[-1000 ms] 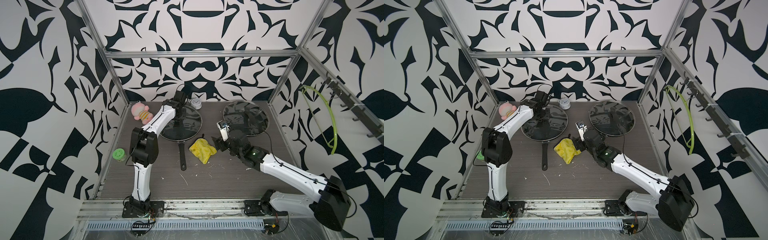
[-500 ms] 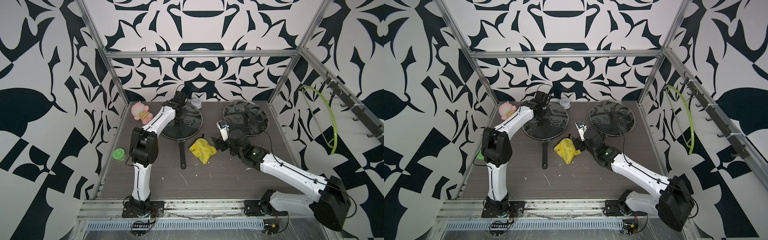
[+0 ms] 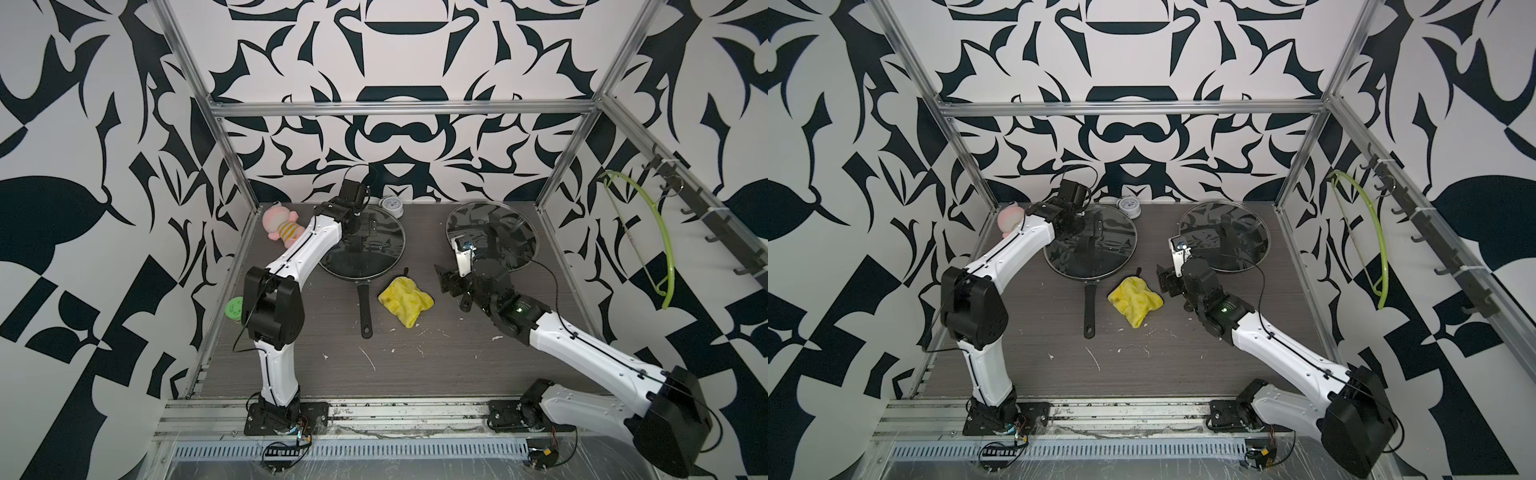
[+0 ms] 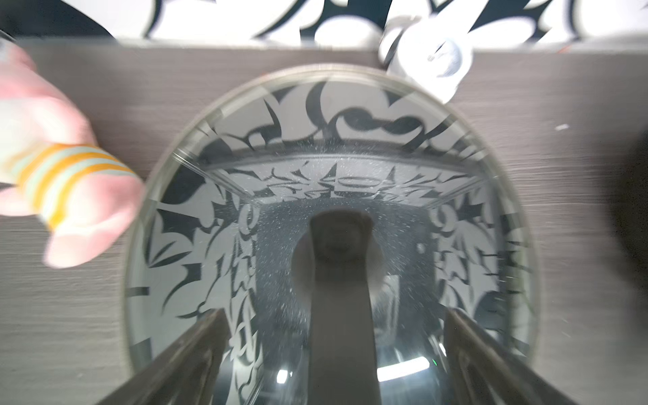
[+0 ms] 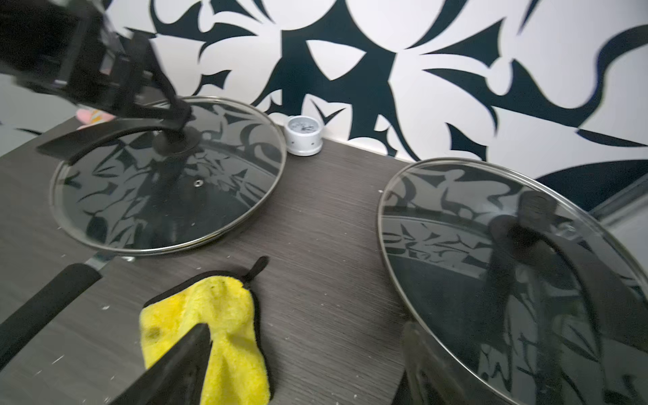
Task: Wipe the pot lid with a cloth
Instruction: Place the pot lid on the cooking pot, then reset both arms
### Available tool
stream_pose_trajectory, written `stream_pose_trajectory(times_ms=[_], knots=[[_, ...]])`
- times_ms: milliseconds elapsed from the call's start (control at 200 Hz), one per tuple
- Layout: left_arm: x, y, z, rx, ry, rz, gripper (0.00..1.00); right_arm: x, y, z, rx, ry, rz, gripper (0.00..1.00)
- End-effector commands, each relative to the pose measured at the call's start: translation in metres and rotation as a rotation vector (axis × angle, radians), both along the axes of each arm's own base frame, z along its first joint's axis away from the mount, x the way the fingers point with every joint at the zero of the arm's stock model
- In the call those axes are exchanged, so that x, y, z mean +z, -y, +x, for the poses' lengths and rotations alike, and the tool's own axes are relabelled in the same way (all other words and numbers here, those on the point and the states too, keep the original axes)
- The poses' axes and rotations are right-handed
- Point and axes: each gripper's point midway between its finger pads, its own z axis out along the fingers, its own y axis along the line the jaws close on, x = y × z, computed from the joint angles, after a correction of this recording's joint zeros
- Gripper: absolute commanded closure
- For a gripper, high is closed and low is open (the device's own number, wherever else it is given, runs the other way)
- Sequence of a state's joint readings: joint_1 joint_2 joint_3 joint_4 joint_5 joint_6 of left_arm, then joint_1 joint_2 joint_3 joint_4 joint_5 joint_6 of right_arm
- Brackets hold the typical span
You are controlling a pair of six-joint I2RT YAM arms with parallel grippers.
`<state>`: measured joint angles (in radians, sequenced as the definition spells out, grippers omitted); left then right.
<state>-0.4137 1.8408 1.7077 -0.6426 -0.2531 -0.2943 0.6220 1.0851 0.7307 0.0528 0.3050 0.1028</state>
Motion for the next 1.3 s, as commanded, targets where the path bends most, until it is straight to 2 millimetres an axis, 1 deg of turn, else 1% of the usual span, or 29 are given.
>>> stream_pose_trajectory(times_ms=[0,20,30,45,135,155,175,190,215,230,270,300,305,320,425,515,535,575,620,710,780,880,1020,1100,1115,1125,1145,1210,1295], knots=[[0.048,-0.008,-0.015,-0.009,0.149,-0.041,0.01,0.013,0.038,0.008,-0.16,0.081,0.048,0.11],[0.049,-0.01,-0.018,-0.009,0.159,-0.039,0.01,0.012,0.045,0.008,-0.182,0.086,0.049,0.11],[0.054,-0.012,-0.02,-0.01,0.175,-0.041,0.01,0.012,0.048,0.008,-0.193,0.089,0.05,0.11],[0.057,-0.013,-0.024,-0.012,0.187,-0.042,0.01,0.011,0.053,0.007,-0.209,0.093,0.051,0.11],[0.059,-0.026,-0.045,-0.005,0.241,-0.038,0.01,0.006,0.082,0.003,-0.301,0.125,0.048,0.11],[0.062,-0.031,-0.049,0.004,0.261,-0.04,0.01,0.007,0.088,0.003,-0.326,0.137,0.047,0.11],[0.059,-0.035,-0.054,0.012,0.268,-0.035,0.01,0.005,0.095,0.001,-0.348,0.145,0.046,0.11],[0.062,-0.038,-0.056,0.021,0.289,-0.036,0.01,0.003,0.099,0.0,-0.362,0.149,0.044,0.11],[0.055,-0.043,-0.061,0.025,0.298,-0.026,0.01,0.001,0.107,-0.002,-0.385,0.156,0.041,0.1],[0.056,-0.045,-0.065,0.027,0.316,-0.024,0.01,-0.001,0.111,-0.003,-0.399,0.158,0.039,0.1],[0.052,-0.056,-0.071,0.052,0.356,-0.013,0.01,-0.007,0.122,-0.006,-0.431,0.163,0.039,0.1],[0.047,-0.062,-0.075,0.069,0.376,-0.009,0.01,-0.013,0.129,-0.007,-0.452,0.163,0.038,0.1],[0.043,-0.063,-0.076,0.069,0.37,-0.004,0.01,-0.013,0.13,-0.008,-0.456,0.165,0.04,0.1],[0.05,-0.067,-0.081,0.075,0.4,-0.011,0.01,-0.016,0.134,-0.008,-0.467,0.166,0.04,0.1],[0.042,-0.088,-0.097,0.129,0.453,0.015,0.01,-0.033,0.151,-0.011,-0.528,0.167,0.035,0.1],[0.025,-0.099,-0.107,0.109,0.483,0.053,0.01,-0.048,0.158,-0.012,-0.554,0.162,0.016,0.1],[0.016,-0.098,-0.11,0.084,0.484,0.067,0.01,-0.051,0.159,-0.012,-0.558,0.158,0.007,0.1],[0.006,-0.1,-0.114,0.061,0.506,0.087,0.01,-0.057,0.162,-0.012,-0.569,0.157,-0.009,0.1],[-0.005,-0.103,-0.118,0.056,0.523,0.096,0.01,-0.056,0.164,-0.011,-0.581,0.166,-0.025,0.09],[-0.037,-0.112,-0.127,0.054,0.505,0.071,0.01,-0.056,0.17,-0.01,-0.597,0.195,-0.058,0.09],[-0.053,-0.116,-0.129,0.042,0.496,0.066,0.01,-0.062,0.175,-0.008,-0.61,0.182,-0.084,0.09],[-0.064,-0.124,-0.127,0.051,0.49,0.092,0.01,-0.079,0.181,-0.005,-0.62,0.152,-0.106,0.08],[-0.08,-0.132,-0.116,0.051,0.501,0.055,0.01,-0.1,0.184,0.001,-0.62,0.126,-0.101,0.08],[-0.088,-0.138,-0.107,0.058,0.507,0.049,0.01,-0.102,0.181,0.009,-0.603,0.13,-0.101,0.07],[-0.085,-0.139,-0.104,0.059,0.52,0.045,0.01,-0.102,0.18,0.01,-0.599,0.13,-0.099,0.07],[-0.093,-0.139,-0.103,0.055,0.504,0.045,0.01,-0.103,0.181,0.011,-0.6,0.13,-0.098,0.07],[-0.095,-0.14,-0.1,0.057,0.505,0.042,0.01,-0.103,0.18,0.014,-0.597,0.135,-0.097,0.07],[-0.097,-0.139,-0.092,0.026,0.49,0.071,0.01,-0.102,0.179,0.021,-0.578,0.149,-0.097,0.06],[-0.099,-0.149,-0.082,0.044,0.514,0.072,0.01,-0.106,0.175,0.03,-0.542,0.141,-0.11,0.06]])
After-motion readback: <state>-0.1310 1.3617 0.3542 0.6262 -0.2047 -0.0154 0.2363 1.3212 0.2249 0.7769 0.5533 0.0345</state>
